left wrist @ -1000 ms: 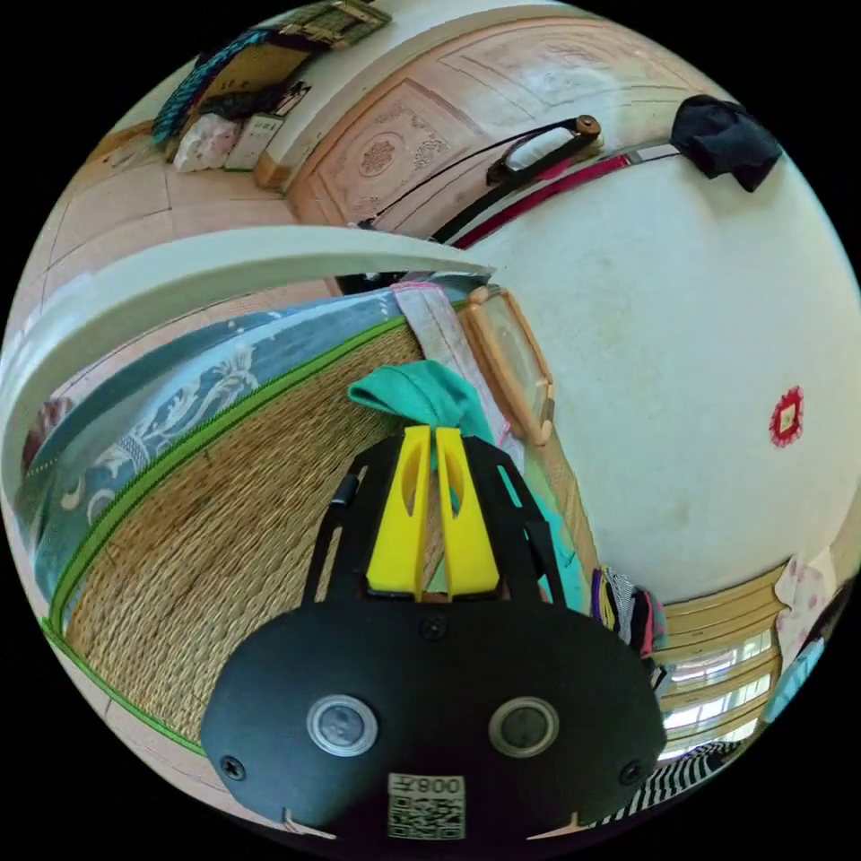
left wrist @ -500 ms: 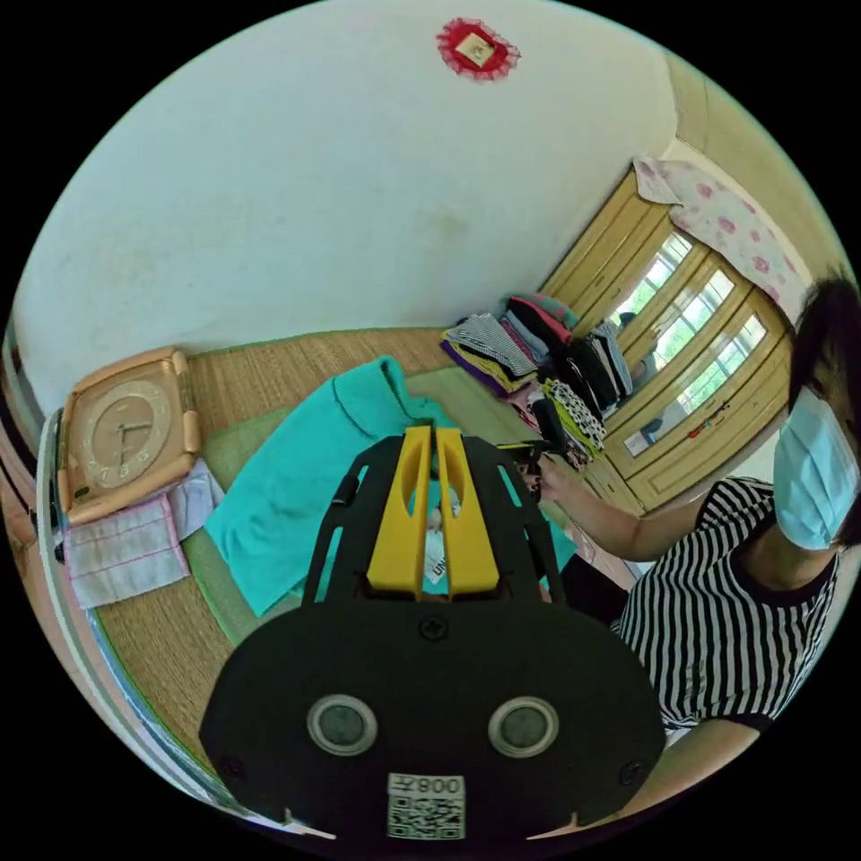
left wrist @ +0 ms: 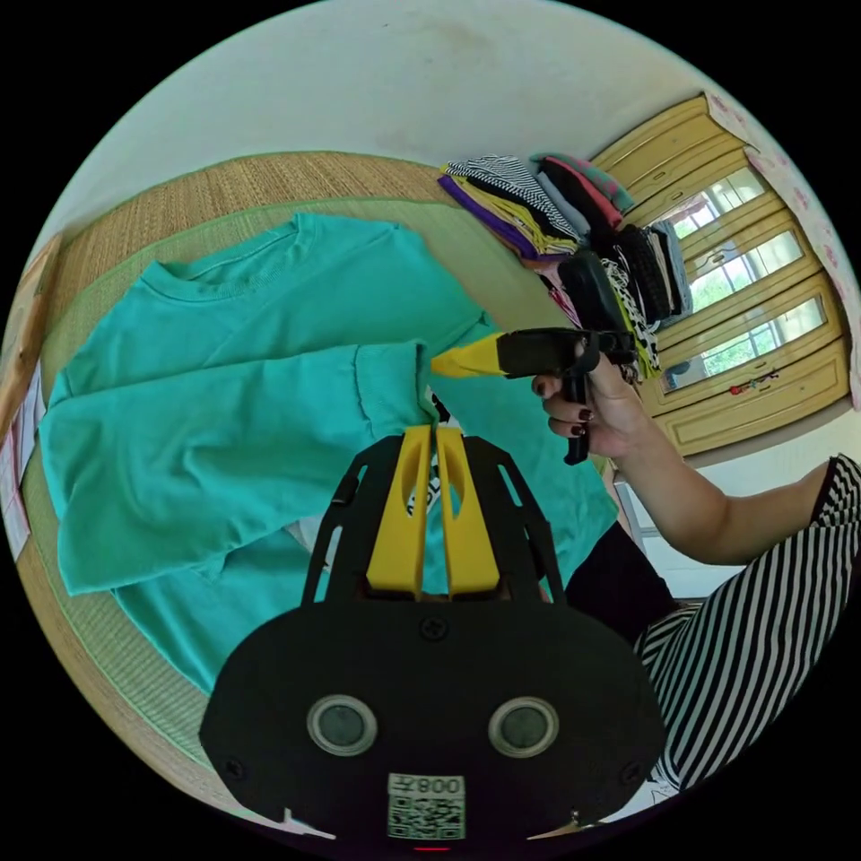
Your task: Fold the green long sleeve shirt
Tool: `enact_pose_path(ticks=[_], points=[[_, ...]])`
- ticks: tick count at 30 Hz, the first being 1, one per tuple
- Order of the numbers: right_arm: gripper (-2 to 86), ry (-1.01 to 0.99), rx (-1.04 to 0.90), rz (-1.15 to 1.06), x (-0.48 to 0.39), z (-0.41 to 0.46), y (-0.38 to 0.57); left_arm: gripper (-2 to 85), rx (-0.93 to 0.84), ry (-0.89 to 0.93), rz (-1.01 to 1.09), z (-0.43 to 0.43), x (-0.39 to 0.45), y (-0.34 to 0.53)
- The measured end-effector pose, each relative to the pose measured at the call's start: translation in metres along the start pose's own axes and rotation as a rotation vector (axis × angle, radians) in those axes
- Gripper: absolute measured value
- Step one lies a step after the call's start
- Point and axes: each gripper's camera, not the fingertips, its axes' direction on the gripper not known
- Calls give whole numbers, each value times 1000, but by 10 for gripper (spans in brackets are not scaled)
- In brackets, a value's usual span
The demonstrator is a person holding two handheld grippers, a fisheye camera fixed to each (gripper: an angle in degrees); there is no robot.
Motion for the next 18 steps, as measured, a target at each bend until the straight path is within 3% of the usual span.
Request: enact_pose_path(ticks=[5, 10, 18], points=[[121, 69, -36, 45, 11, 20, -13, 18, 2, -36, -4, 24, 31, -20], [44, 62, -49, 132, 40, 31, -23, 35, 94, 4, -74, 25, 46, -15], [18, 45, -29, 127, 41, 20, -27, 73, 365, 291, -582, 44, -17, 69]])
